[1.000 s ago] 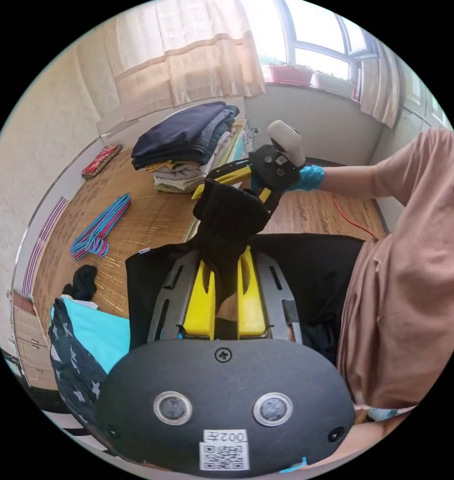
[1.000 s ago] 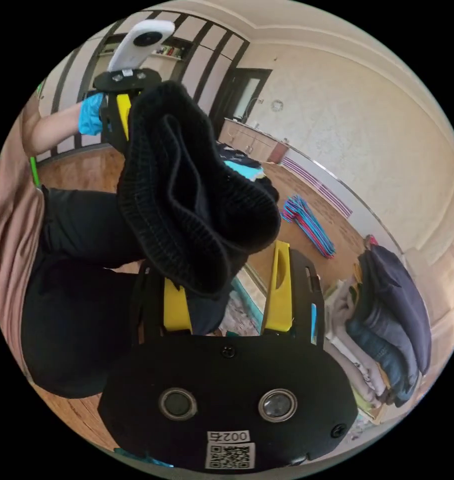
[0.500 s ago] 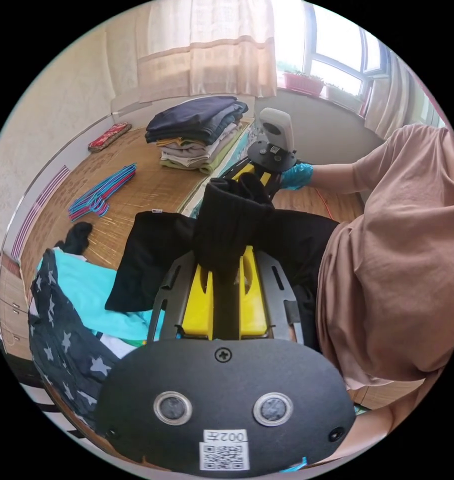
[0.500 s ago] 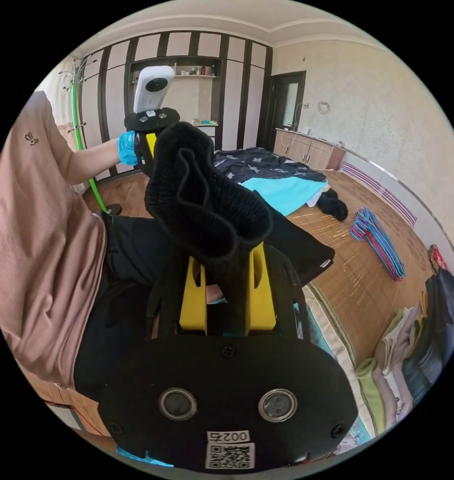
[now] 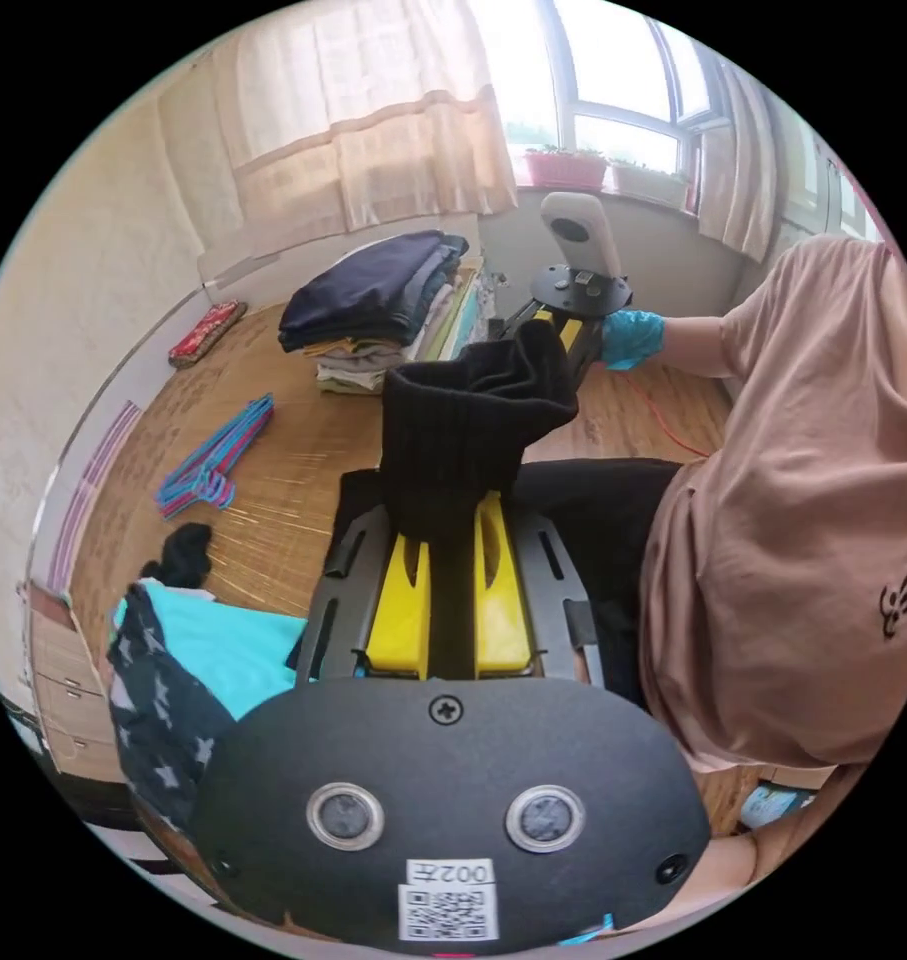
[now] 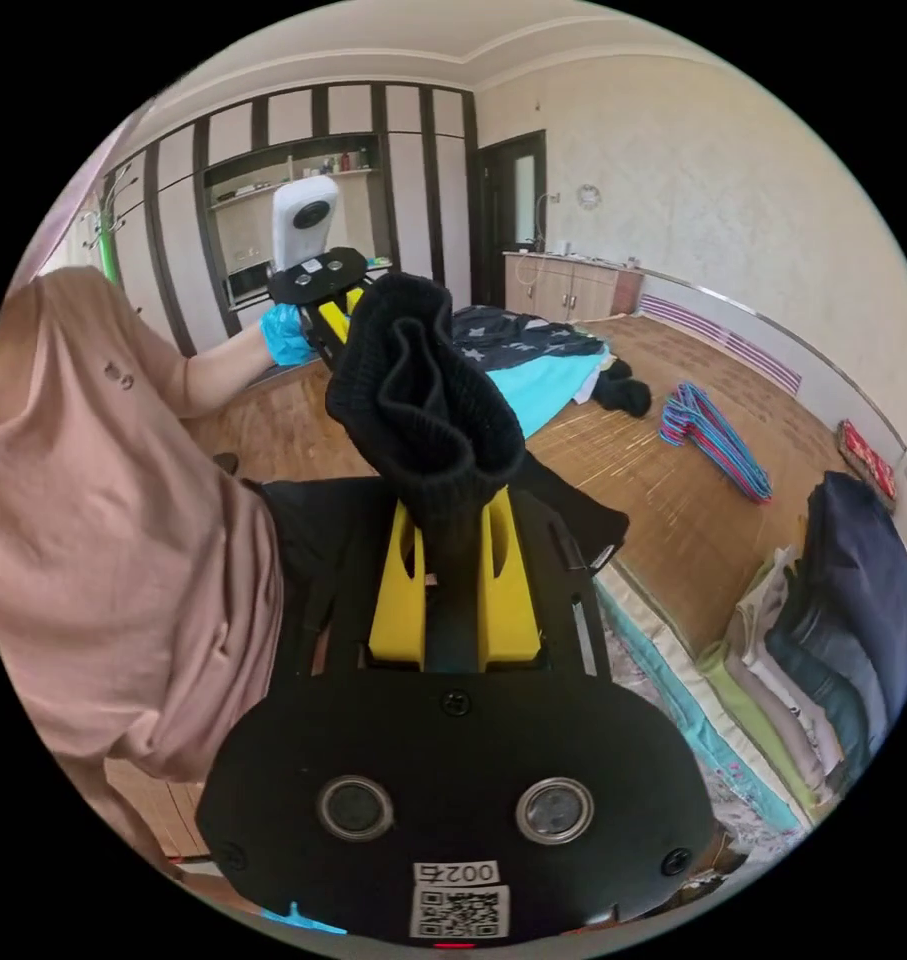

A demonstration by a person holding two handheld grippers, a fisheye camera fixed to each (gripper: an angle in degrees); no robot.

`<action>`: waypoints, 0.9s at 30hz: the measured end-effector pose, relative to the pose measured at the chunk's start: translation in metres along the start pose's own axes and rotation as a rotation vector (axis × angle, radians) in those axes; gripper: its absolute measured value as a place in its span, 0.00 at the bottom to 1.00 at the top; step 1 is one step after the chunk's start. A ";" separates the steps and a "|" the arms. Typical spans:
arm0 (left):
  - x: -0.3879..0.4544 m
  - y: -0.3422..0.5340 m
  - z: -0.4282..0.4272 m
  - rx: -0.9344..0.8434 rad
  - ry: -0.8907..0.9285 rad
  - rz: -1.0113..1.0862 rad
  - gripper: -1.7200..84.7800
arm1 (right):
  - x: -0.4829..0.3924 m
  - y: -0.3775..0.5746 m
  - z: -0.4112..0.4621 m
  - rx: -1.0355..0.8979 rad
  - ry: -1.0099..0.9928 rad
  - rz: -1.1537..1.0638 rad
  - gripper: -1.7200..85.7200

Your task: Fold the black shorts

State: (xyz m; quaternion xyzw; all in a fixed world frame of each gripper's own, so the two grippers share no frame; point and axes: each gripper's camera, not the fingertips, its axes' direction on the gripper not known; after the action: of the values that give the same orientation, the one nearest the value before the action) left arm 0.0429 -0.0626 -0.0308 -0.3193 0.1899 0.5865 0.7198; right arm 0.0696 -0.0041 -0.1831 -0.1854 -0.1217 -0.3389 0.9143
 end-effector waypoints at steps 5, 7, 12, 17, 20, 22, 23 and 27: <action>-0.054 -0.045 -0.010 -0.082 -0.331 0.045 0.09 | 0.056 -0.074 0.002 0.063 0.286 -0.027 0.11; -0.088 -0.073 -0.023 -0.068 -0.523 0.007 0.09 | 0.073 -0.106 -0.001 0.101 0.420 -0.056 0.11; -0.129 -0.110 -0.062 0.055 -0.730 -0.076 0.09 | 0.099 -0.174 -0.024 0.240 0.673 -0.049 0.11; -0.130 -0.109 -0.074 0.139 -0.721 -0.111 0.08 | 0.101 -0.182 -0.025 0.281 0.715 -0.067 0.12; -0.113 -0.088 -0.042 0.146 -0.655 -0.087 0.08 | 0.103 -0.159 -0.007 0.222 0.638 -0.012 0.12; -0.093 -0.064 0.000 0.112 -0.561 -0.066 0.08 | 0.100 -0.136 0.013 0.161 0.591 0.019 0.12; -0.087 -0.057 0.012 0.101 -0.527 -0.067 0.08 | 0.096 -0.118 0.029 0.110 0.556 0.029 0.12; -0.031 -0.005 0.097 0.002 -0.299 -0.047 0.08 | 0.068 -0.046 0.087 -0.095 0.409 0.022 0.12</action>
State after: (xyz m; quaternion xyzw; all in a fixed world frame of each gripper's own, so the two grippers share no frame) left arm 0.0308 -0.0200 0.0608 -0.2322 0.0738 0.6102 0.7538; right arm 0.0810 -0.0383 -0.0690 -0.1570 0.0844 -0.3649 0.9138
